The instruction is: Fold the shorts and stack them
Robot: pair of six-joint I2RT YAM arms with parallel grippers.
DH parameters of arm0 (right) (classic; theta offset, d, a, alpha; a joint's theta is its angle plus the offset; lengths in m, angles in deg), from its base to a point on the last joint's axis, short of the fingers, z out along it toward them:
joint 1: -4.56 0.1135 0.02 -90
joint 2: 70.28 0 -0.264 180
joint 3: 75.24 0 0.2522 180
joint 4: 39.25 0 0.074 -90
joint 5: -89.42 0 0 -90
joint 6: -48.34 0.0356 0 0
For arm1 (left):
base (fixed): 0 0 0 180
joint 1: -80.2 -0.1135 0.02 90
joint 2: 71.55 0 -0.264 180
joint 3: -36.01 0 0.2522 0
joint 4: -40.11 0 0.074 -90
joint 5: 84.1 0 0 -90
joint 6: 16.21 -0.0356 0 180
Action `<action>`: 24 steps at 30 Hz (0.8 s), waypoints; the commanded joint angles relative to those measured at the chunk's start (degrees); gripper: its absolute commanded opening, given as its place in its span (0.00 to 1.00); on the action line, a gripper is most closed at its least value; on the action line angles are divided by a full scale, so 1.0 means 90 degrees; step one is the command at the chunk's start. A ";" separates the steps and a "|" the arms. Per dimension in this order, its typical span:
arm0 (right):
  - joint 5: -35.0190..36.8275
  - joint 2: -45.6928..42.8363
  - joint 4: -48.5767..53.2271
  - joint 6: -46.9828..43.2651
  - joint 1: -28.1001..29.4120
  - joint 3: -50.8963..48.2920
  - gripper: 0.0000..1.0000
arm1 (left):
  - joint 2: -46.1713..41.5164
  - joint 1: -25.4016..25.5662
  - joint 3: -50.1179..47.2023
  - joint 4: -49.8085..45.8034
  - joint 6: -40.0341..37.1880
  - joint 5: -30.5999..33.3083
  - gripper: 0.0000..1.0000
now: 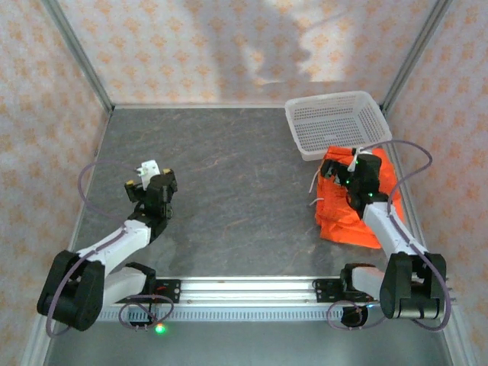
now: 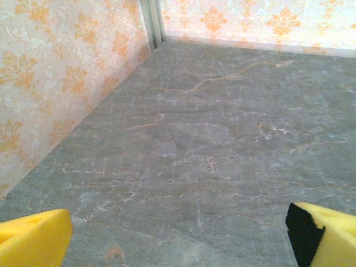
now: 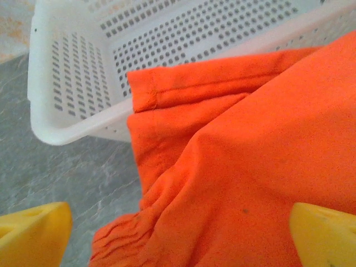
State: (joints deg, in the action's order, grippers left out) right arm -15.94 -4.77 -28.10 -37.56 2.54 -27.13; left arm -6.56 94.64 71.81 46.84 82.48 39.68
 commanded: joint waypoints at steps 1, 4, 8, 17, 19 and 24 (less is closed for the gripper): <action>0.0503 -0.0097 -0.1596 -0.0381 0.0031 -0.0477 0.99 | 0.0318 -0.0109 -0.0340 0.1382 -0.0281 -0.0005 1.00; 0.0676 0.0150 -0.2302 -0.0450 0.0029 -0.0898 0.99 | 0.0614 -0.0164 -0.0360 0.1748 -0.0389 -0.0225 1.00; 0.0834 0.0904 -0.3317 -0.0570 0.0149 -0.1219 0.99 | 0.0928 -0.0319 -0.0138 0.1802 -0.0704 -0.0464 1.00; 0.0952 0.2291 -0.4781 -0.0955 0.0225 -0.1279 0.99 | 0.1672 -0.1013 -0.0182 0.2730 -0.0635 -0.1382 1.00; 0.1108 0.2483 -0.5004 -0.0869 0.0228 -0.1265 0.99 | 0.1837 -0.1069 0.0050 0.2452 -0.0665 -0.1649 1.00; 0.1319 0.2463 -0.4797 -0.0798 0.0226 -0.1183 0.99 | 0.2269 -0.1104 0.0172 0.2547 -0.0769 -0.1961 1.00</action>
State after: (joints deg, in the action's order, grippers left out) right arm -6.78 16.46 -69.41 -44.55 4.53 -38.24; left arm 13.36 85.06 72.10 67.80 76.67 24.45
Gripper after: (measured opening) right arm 0.993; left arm 0.998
